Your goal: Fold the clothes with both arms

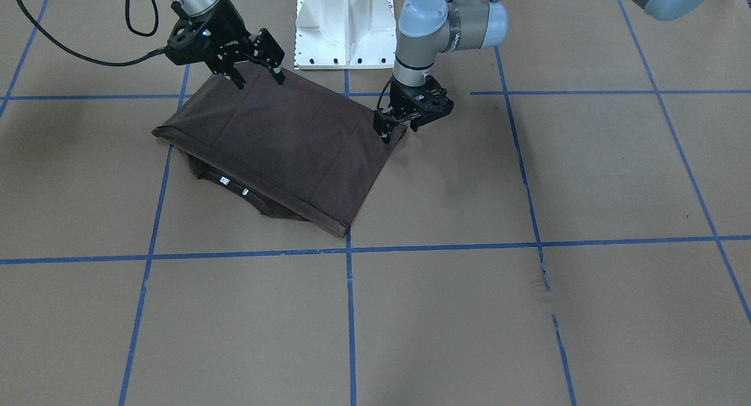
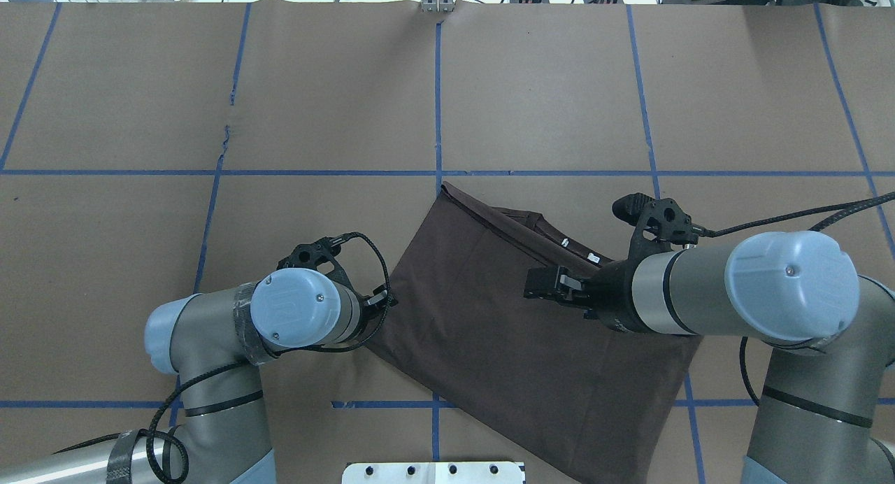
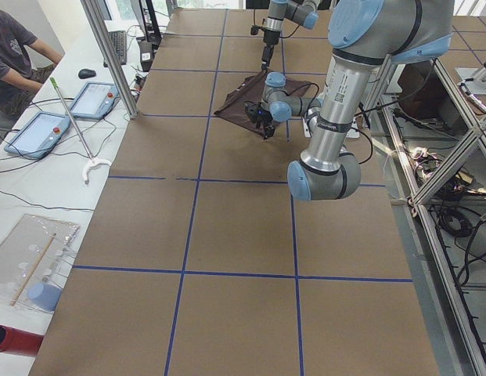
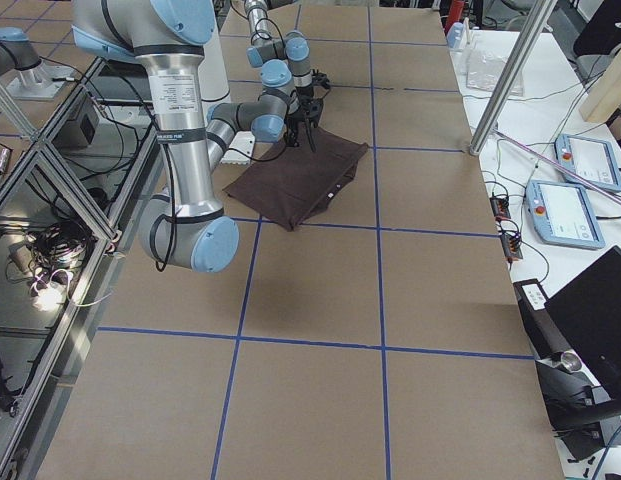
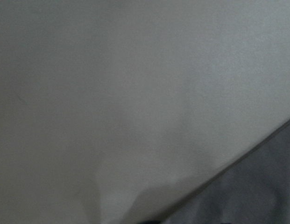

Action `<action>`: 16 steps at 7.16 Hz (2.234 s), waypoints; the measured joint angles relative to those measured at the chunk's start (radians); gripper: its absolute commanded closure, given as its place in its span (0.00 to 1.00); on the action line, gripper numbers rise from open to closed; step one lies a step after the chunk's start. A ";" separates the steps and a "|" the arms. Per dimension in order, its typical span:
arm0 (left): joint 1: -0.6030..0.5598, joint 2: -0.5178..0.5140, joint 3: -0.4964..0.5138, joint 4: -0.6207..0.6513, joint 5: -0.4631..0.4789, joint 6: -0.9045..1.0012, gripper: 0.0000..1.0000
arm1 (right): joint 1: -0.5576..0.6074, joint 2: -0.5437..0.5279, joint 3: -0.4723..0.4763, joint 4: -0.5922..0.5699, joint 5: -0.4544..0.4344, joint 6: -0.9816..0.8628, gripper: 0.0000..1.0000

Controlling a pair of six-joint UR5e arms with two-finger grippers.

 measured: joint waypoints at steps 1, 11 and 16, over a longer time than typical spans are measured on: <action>0.002 0.000 0.001 0.000 -0.001 -0.017 0.92 | 0.001 0.000 0.000 0.000 0.000 0.000 0.00; -0.177 -0.014 0.031 0.038 -0.007 0.132 1.00 | 0.012 -0.001 -0.007 0.000 0.000 0.000 0.00; -0.399 -0.314 0.624 -0.352 -0.001 0.473 1.00 | 0.023 0.002 0.000 0.002 0.000 0.000 0.00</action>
